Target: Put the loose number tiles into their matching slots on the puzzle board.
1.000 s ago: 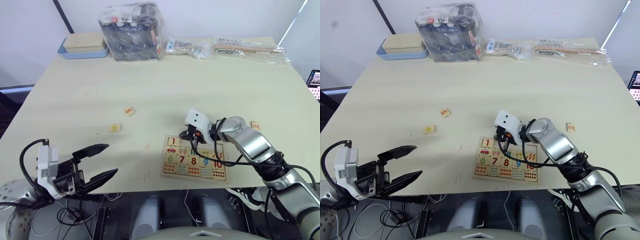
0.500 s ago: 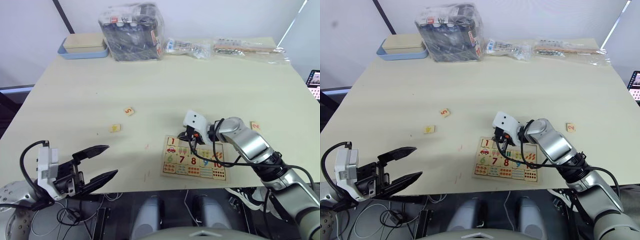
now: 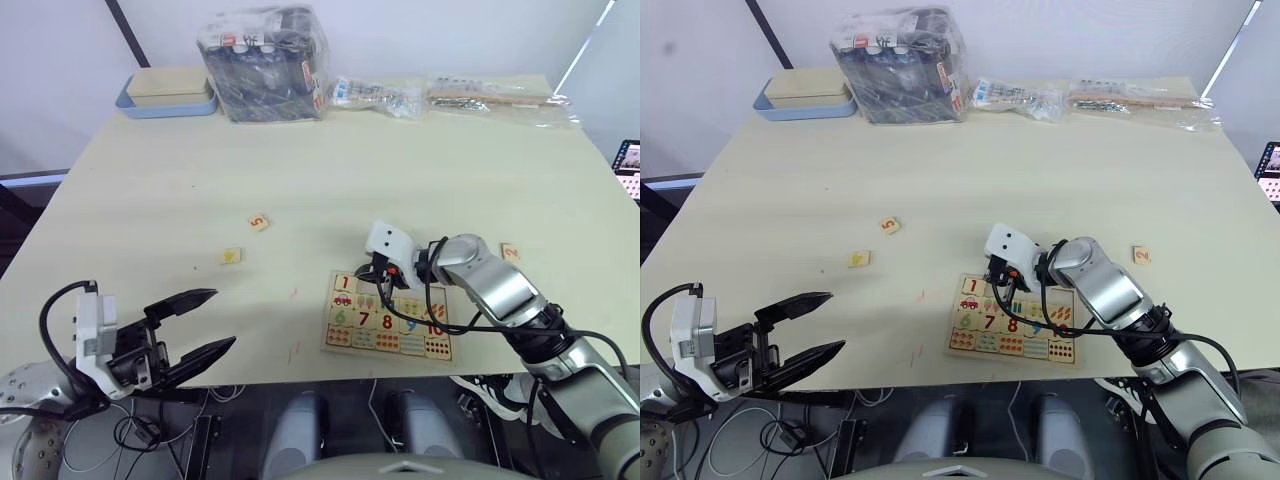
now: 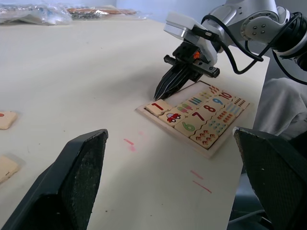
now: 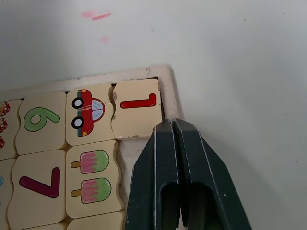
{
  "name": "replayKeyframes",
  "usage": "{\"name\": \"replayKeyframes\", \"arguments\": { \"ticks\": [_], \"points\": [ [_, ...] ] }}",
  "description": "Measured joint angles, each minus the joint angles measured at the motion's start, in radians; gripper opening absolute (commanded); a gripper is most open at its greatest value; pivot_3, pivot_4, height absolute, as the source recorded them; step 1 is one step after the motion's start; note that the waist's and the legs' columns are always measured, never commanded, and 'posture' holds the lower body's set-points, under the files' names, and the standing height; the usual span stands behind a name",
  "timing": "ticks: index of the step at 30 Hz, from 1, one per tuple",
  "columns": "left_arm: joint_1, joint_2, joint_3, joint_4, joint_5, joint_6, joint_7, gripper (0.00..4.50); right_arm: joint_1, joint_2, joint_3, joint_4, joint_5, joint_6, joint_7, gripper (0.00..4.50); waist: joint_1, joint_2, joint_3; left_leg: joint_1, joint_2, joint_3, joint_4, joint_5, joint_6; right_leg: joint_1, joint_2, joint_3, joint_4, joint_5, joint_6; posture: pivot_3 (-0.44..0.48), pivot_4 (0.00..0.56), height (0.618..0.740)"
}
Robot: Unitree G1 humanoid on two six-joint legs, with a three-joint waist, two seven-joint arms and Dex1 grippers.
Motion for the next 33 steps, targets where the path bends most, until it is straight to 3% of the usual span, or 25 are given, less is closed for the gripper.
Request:
{"name": "replayKeyframes", "arguments": {
  "ticks": [7,12,19,23,26,31,33],
  "points": [
    [-0.001,-0.001,0.0,0.0,0.0,0.0,0.001,4.5,0.001,0.0,-0.013,0.001,0.007,-0.004,0.001,0.02,0.0,0.0,0.0,0.0,0.0,0.0,0.0,0.0,0.0,0.0,0.0,0.0,0.0,0.0,0.0,0.0,0.15,0.74],
    [-0.002,-0.01,-0.005,0.001,0.003,-0.003,0.003,4.5,0.062,-0.034,-0.118,-0.041,0.058,-0.03,0.009,0.02,0.003,0.0,0.0,0.0,0.0,0.0,0.0,0.0,0.0,0.001,0.0,0.0,0.0,0.0,0.0,0.0,0.15,0.74],
    [-0.012,-0.033,-0.025,0.034,0.02,-0.021,0.018,4.5,0.237,-0.033,-0.301,-0.124,0.171,-0.208,0.033,0.02,0.004,0.0,0.0,0.0,0.0,0.0,0.0,0.0,0.0,0.002,0.001,0.0,0.0,0.0,0.0,0.0,0.15,0.74],
    [-0.007,-0.047,-0.029,0.101,0.04,-0.042,0.023,4.5,0.431,-0.112,-0.415,-0.19,0.232,-0.365,0.111,0.02,0.012,-0.001,0.0,0.001,0.0,0.001,0.0,0.0,0.0,0.003,0.0,0.001,-0.001,-0.001,0.001,0.0,0.15,0.74],
    [-0.003,-0.056,-0.026,0.137,0.04,-0.051,0.03,4.5,0.504,-0.134,-0.491,-0.194,0.275,-0.371,0.117,0.87,0.01,-0.001,0.0,0.002,0.001,0.002,0.001,0.0,0.0,0.003,0.001,0.002,0.0,0.0,0.001,0.0,0.15,0.74],
    [0.001,-0.084,0.003,0.187,0.04,-0.079,0.057,4.5,0.71,-0.152,-0.636,-0.237,0.358,-0.439,0.15,3.41,0.019,-0.001,0.0,0.002,0.002,0.001,0.001,0.0,0.0,0.003,0.002,0.002,0.0,-0.001,0.001,0.0,0.15,0.74],
    [0.0,-0.096,0.007,0.208,0.04,-0.081,0.071,4.5,0.78,-0.153,-0.687,-0.236,0.372,-0.474,0.161,3.97,0.025,-0.001,0.0,0.002,0.002,0.002,0.001,0.0,0.0,0.003,0.002,0.002,0.0,-0.001,0.001,0.0,0.15,0.74]
  ]
}}
